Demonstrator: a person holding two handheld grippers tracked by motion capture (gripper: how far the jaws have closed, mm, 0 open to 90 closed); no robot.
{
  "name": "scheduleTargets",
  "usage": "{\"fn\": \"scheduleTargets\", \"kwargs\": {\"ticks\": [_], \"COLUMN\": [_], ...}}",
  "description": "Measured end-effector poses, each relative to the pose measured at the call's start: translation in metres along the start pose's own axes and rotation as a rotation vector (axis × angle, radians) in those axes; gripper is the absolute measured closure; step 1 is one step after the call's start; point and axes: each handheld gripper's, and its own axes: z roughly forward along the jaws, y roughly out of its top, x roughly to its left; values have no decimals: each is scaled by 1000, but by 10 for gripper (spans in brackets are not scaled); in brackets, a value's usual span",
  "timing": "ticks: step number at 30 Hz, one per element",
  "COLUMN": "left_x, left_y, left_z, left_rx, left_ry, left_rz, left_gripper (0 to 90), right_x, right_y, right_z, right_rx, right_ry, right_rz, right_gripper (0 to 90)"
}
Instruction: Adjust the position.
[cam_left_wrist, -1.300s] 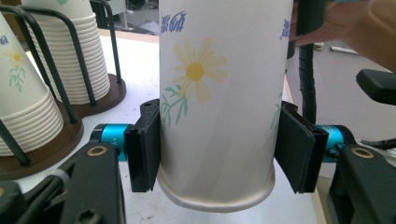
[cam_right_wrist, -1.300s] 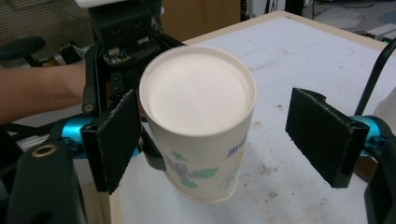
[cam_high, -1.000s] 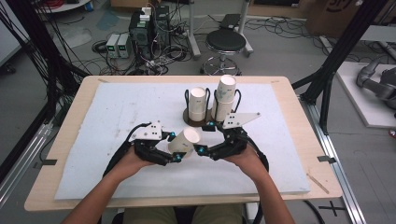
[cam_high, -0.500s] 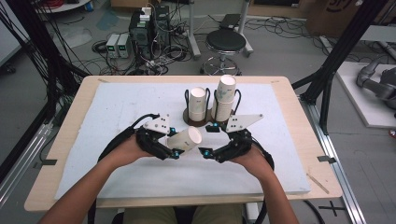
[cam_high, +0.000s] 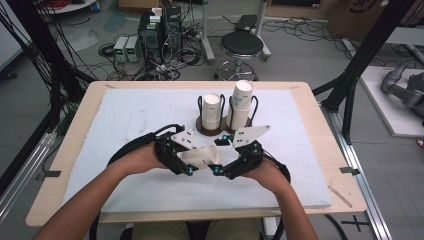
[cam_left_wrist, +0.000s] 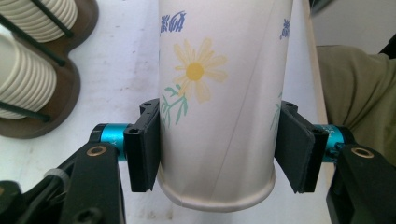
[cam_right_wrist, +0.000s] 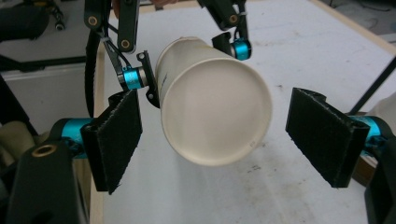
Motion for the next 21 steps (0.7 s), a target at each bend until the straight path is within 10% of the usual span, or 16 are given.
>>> {"fn": "scheduleTargets", "kwargs": {"ticks": [21], "left_x": [-9], "left_y": [4], "left_z": [10], "left_rx": [21], "left_ry": [-46], "left_rz": [51], "left_gripper": [387], "right_x": [3], "right_y": [-3], "right_z": [21], "right_rx": [95], "right_ry": [109], "right_rz": [-65], "right_gripper": [365]}}
